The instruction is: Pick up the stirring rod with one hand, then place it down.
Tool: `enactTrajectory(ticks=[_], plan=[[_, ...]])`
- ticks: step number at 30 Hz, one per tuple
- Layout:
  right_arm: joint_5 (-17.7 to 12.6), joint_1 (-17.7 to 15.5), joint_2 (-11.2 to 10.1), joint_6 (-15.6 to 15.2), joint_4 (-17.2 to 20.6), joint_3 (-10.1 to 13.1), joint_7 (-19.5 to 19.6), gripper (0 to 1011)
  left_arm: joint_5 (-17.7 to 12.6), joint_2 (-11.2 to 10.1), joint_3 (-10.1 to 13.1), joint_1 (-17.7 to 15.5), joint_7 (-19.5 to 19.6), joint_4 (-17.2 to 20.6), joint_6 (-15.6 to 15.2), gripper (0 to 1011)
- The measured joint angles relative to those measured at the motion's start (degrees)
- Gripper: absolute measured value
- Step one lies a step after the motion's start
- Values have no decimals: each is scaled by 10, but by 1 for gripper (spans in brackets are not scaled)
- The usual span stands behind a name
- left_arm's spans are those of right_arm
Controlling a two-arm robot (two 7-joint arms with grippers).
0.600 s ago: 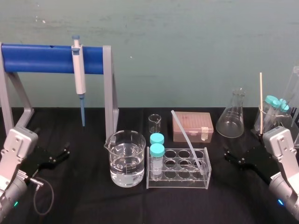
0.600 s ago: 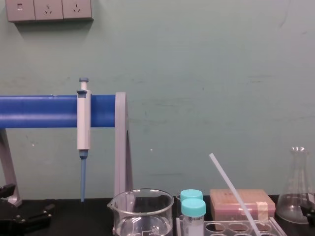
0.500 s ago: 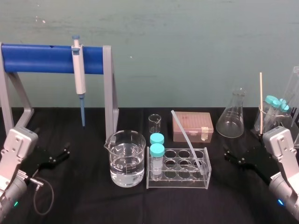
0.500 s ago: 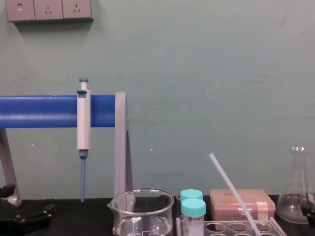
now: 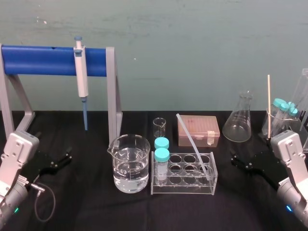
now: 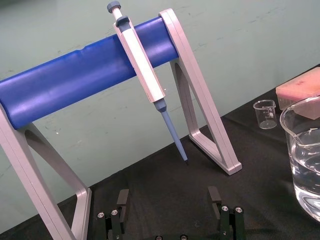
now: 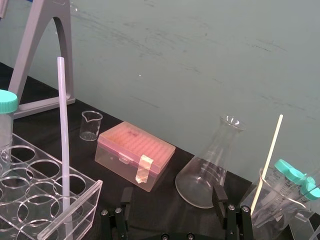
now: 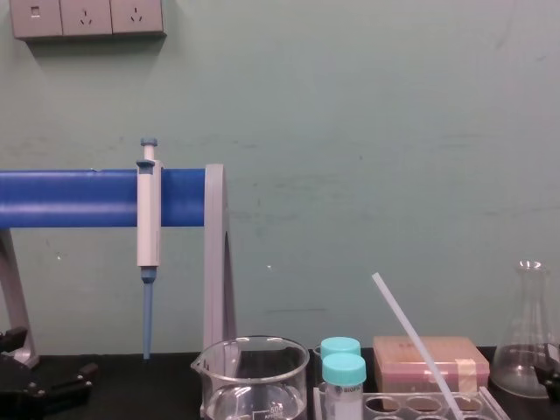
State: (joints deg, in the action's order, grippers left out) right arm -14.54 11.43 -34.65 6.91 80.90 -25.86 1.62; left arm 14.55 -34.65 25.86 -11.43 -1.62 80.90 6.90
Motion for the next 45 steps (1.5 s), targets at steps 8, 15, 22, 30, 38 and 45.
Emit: enactTrajectory(ticks=[8, 15, 22, 30, 38, 45], plan=[[0, 0, 0, 0, 0, 0, 0, 1003, 0, 0, 0, 0, 0, 0, 0, 1000], [0, 0, 0, 0, 0, 0, 0, 1003, 0, 0, 0, 0, 0, 0, 0, 1000], [0, 0, 0, 0, 0, 0, 0, 1003, 0, 0, 0, 0, 0, 0, 0, 1000], [0, 0, 0, 0, 0, 0, 0, 1003, 0, 0, 0, 0, 0, 0, 0, 1000], [0, 0, 0, 0, 0, 0, 0, 1003, 0, 0, 0, 0, 0, 0, 0, 1000], [0, 0, 0, 0, 0, 0, 0, 1003, 0, 0, 0, 0, 0, 0, 0, 1000]])
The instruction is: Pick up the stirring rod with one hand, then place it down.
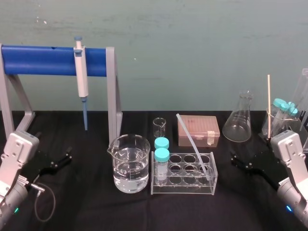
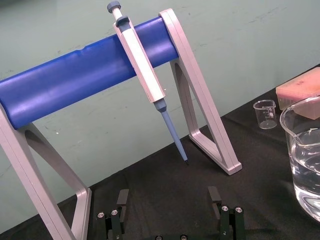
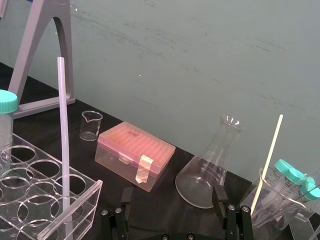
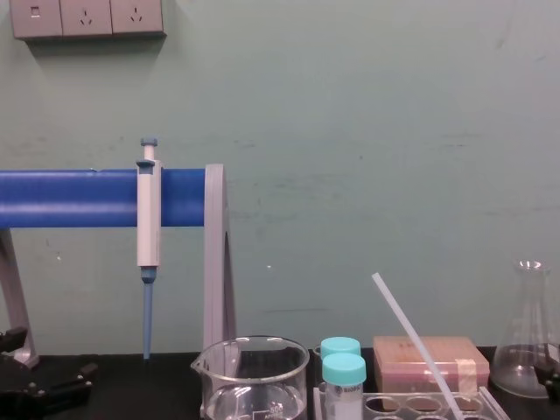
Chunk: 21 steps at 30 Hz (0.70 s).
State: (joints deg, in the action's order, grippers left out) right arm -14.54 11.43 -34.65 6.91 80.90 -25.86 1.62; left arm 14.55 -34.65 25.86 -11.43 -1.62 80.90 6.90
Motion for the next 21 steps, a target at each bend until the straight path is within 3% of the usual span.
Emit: enactTrajectory(ticks=[5, 11, 21], plan=[[5, 0, 0, 7, 0, 2, -7, 1003, 0, 0, 0, 0, 0, 0, 0, 1000], [16, 1, -3, 40, 6, 3, -37, 1003, 0, 0, 0, 0, 0, 0, 0, 1000], [22, 41, 13, 100, -21, -3, -105, 1003, 0, 0, 0, 0, 0, 0, 0, 1000]])
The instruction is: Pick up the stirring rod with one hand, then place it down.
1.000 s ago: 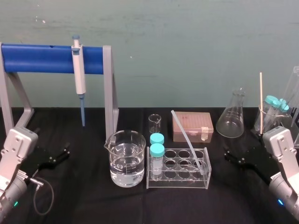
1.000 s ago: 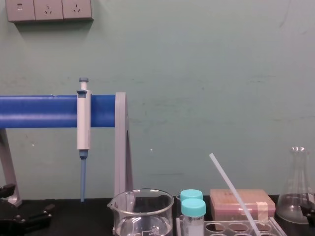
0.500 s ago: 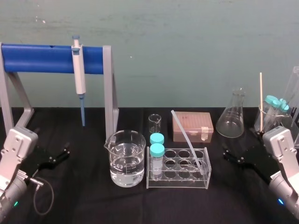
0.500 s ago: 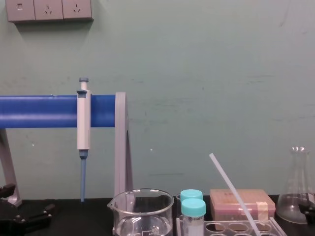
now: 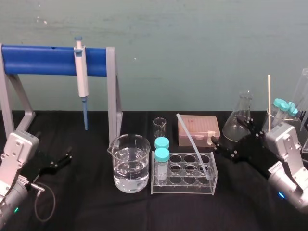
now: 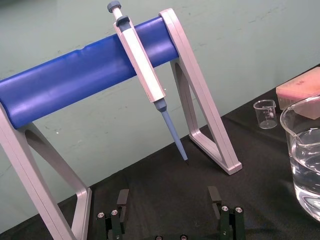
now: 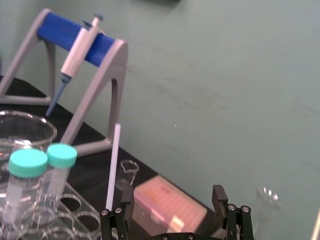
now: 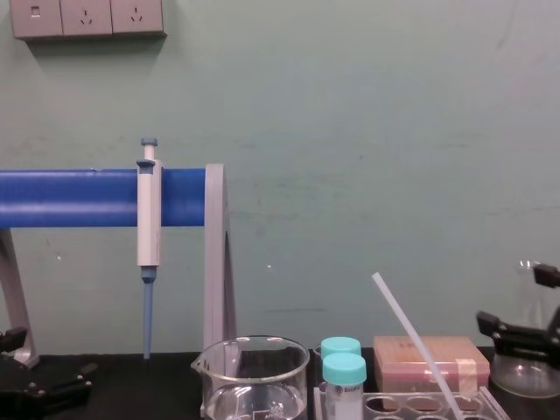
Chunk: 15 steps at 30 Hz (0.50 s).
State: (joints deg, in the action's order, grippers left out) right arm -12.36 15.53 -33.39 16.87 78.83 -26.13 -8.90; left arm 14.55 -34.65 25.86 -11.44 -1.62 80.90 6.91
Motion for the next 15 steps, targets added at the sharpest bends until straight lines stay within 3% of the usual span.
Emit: enactTrajectory(ticks=[15], plan=[[-15, 75, 46, 44, -90, -15, -111, 1003, 0, 0, 0, 0, 0, 0, 0, 1000]])
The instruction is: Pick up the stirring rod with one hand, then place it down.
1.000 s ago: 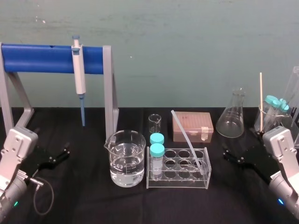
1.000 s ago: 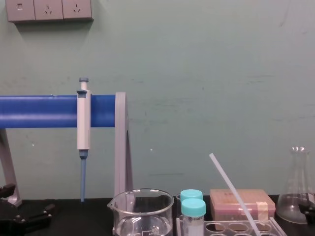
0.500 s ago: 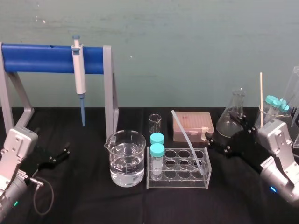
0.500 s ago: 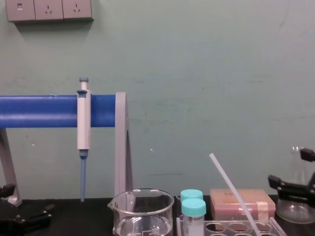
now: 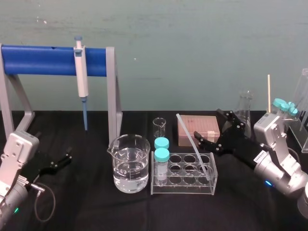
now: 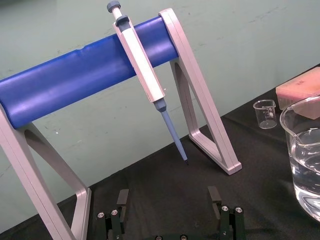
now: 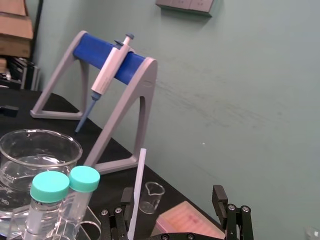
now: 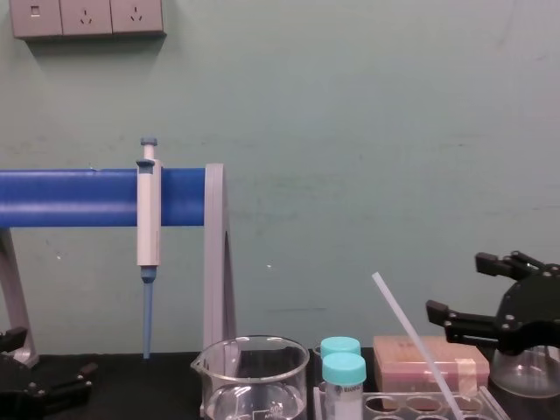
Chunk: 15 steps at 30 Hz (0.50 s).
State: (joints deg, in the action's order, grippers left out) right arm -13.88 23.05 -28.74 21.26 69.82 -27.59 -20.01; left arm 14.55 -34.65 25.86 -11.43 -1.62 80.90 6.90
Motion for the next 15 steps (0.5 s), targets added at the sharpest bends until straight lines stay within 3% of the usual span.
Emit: enactTrajectory(ticks=[15], plan=[[-63, 72, 50, 0, -116, 1, -135, 1003, 0, 0, 0, 0, 0, 0, 0, 1000]])
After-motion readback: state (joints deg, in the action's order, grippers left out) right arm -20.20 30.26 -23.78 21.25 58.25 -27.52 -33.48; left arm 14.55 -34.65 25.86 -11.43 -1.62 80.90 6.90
